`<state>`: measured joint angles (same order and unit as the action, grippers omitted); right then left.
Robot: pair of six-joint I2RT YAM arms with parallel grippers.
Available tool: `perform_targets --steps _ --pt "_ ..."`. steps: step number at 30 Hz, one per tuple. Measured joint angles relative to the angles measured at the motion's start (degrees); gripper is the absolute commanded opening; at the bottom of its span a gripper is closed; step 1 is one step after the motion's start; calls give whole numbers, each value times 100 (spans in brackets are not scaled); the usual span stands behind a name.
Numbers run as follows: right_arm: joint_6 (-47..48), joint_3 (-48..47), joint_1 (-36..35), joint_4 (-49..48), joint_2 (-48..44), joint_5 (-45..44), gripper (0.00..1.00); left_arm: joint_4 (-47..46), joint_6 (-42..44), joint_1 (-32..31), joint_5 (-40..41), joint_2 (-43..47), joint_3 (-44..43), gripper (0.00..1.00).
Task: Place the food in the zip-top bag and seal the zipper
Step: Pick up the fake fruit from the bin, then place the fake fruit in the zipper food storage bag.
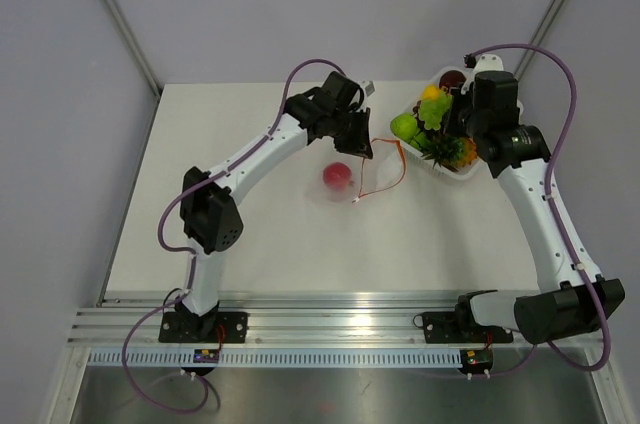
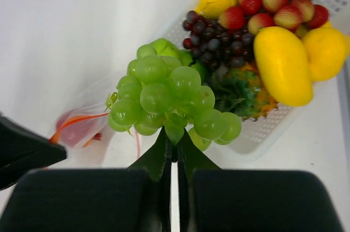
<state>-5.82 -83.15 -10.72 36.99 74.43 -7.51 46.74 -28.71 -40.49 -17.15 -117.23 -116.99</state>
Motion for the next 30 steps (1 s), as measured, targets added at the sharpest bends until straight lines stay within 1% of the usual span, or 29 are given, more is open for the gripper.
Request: perform_targets --steps 5,11,13,22,30 --pt "-149 127 -212 20 -142 599 0 2 -39 7 -92 -39 0 0" --pt "-343 385 -1104 33 -142 730 0 -4 -76 61 -114 -39 -4 0" --pt "-435 522 -1290 9 -146 767 0 2 -79 92 -114 -39 -4 0" --pt "-723 1056 -1554 -33 -140 767 0 0 -96 160 -186 -37 -4 0" --pt "-815 1156 -1696 -168 129 769 0 -17 -140 177 -372 42 -4 0"
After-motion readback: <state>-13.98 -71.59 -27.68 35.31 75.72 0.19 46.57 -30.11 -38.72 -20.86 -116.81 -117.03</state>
